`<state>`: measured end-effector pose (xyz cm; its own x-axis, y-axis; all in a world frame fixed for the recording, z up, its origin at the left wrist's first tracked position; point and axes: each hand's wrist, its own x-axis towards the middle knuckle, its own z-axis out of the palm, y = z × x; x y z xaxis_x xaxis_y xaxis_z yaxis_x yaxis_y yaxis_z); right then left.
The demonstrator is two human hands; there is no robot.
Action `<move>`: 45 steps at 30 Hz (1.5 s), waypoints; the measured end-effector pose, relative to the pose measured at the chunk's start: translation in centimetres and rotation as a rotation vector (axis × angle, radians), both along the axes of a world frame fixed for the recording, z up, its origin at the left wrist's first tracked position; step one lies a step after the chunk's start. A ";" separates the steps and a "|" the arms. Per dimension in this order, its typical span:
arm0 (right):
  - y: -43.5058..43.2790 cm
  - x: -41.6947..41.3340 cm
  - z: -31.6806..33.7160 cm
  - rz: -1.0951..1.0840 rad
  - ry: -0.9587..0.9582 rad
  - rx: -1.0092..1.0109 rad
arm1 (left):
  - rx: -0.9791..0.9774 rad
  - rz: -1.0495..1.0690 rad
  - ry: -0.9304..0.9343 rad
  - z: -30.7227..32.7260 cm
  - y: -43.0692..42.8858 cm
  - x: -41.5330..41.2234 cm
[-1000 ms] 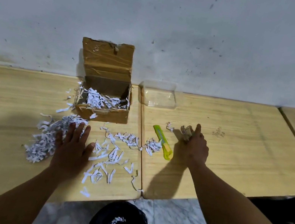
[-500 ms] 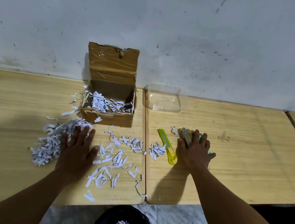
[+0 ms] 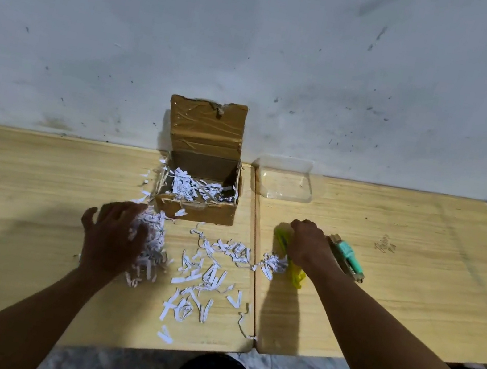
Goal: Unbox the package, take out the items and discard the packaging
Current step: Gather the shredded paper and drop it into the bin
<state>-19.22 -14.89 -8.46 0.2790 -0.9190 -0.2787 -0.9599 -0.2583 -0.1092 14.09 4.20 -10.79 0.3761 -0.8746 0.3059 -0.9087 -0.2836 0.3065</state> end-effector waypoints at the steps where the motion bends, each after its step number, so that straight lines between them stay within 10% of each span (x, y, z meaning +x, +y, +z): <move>1: -0.1 0.1 -0.2 -0.001 0.055 -0.010 | 0.056 0.060 0.040 -0.5 0.0 0.5; 6: -0.2 0.1 -0.5 -0.026 0.052 -0.053 | 0.340 0.114 0.308 -3.2 -0.2 2.0; 12: 2.4 0.9 0.7 0.173 -0.308 -0.015 | 0.072 -0.060 0.433 -1.4 0.1 0.5; 20: 4.9 1.0 -1.4 0.232 -0.446 -0.069 | -0.041 0.032 0.399 -1.5 -2.6 2.3; 27: 8.0 2.4 -4.6 0.323 -0.520 -0.092 | 0.411 -0.077 0.225 -3.6 -6.2 3.3; 36: 7.9 4.2 -4.1 0.510 -0.576 -0.034 | 0.069 -0.093 0.278 -1.3 -1.9 4.3; 45: 10.0 7.4 -5.5 0.308 -0.343 0.089 | 0.365 -0.212 0.213 -3.3 -2.8 3.5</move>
